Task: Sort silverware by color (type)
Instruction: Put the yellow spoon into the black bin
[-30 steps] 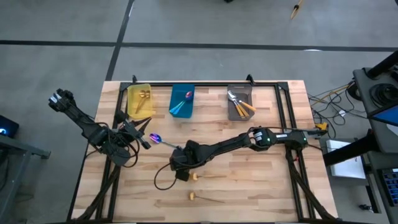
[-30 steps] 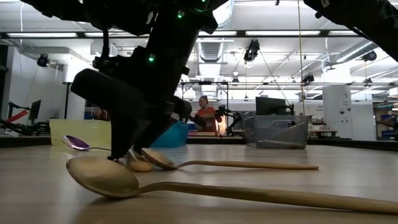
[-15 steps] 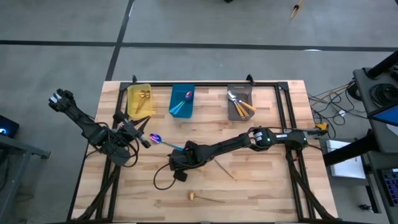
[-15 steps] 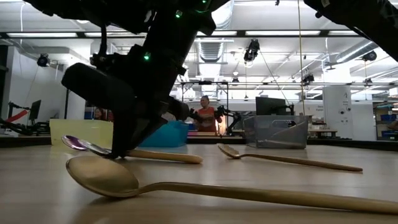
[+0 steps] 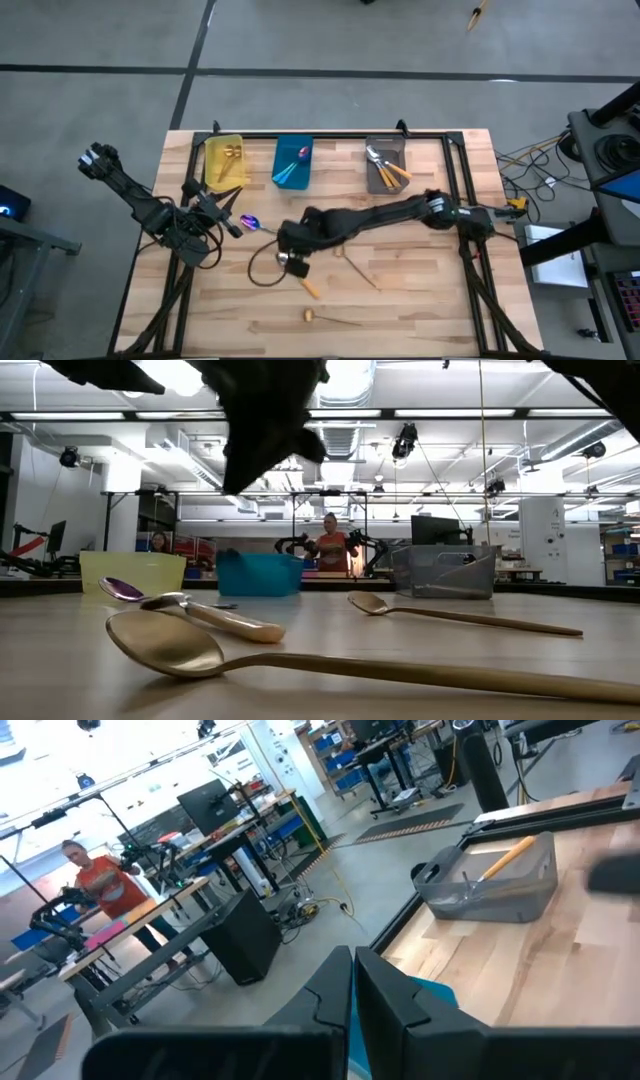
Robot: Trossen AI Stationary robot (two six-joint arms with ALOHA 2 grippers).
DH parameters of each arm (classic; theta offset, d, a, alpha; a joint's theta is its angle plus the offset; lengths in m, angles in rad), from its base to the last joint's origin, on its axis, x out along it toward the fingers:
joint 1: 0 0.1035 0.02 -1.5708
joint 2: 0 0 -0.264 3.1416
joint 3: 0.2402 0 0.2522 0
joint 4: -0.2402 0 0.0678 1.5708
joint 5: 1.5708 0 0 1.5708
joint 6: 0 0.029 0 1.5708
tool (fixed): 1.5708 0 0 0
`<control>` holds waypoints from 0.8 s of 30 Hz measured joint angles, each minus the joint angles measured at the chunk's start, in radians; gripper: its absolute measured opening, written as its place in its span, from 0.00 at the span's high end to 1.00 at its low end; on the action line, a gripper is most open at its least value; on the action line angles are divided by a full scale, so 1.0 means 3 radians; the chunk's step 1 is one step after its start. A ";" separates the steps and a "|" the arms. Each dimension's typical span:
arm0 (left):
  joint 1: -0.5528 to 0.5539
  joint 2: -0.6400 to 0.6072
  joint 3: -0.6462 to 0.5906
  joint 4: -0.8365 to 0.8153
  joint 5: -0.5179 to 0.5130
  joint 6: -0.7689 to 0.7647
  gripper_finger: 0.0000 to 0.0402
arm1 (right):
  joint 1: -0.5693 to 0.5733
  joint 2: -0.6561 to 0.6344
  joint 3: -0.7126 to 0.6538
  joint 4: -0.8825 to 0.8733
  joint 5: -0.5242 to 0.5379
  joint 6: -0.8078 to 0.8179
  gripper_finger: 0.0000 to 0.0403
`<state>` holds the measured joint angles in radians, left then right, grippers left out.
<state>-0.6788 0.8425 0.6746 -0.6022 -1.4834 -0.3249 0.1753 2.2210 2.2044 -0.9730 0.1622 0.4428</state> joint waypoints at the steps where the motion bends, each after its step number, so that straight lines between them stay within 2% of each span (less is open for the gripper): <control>1: -0.0001 0.0001 0.0000 0.0000 0.0000 0.0005 1.00 | -0.0021 -0.0065 -0.0002 -0.0042 0.0006 -0.0018 0.98; 5: -0.0001 0.0004 0.0000 0.0006 0.0000 0.0008 1.00 | -0.0068 -0.0267 -0.0003 -0.0056 0.0008 0.0036 0.98; 13: -0.0001 0.0010 0.0000 0.0032 0.0076 0.0014 1.00 | 0.0195 -0.0170 -0.0207 0.0385 0.0224 -0.0026 0.98; 16: 0.0000 0.0015 0.0000 0.0135 0.0355 0.0008 1.00 | 0.0303 -0.0171 -0.0469 0.0739 0.0245 -0.0069 0.98; 21: -0.0001 0.0083 0.0000 0.0393 0.1034 0.0008 1.00 | 0.0461 -0.0167 -0.0916 0.1002 0.0277 -0.0060 0.98; 24: -0.0003 0.0178 0.0000 0.0544 0.1193 0.0005 1.00 | 0.0525 -0.0198 -0.1089 0.0998 0.0272 0.0064 0.98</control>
<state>-0.6796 0.8958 0.6746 -0.4390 -1.1256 -0.3233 0.3328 2.1616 1.8777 -0.6737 0.2436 0.4618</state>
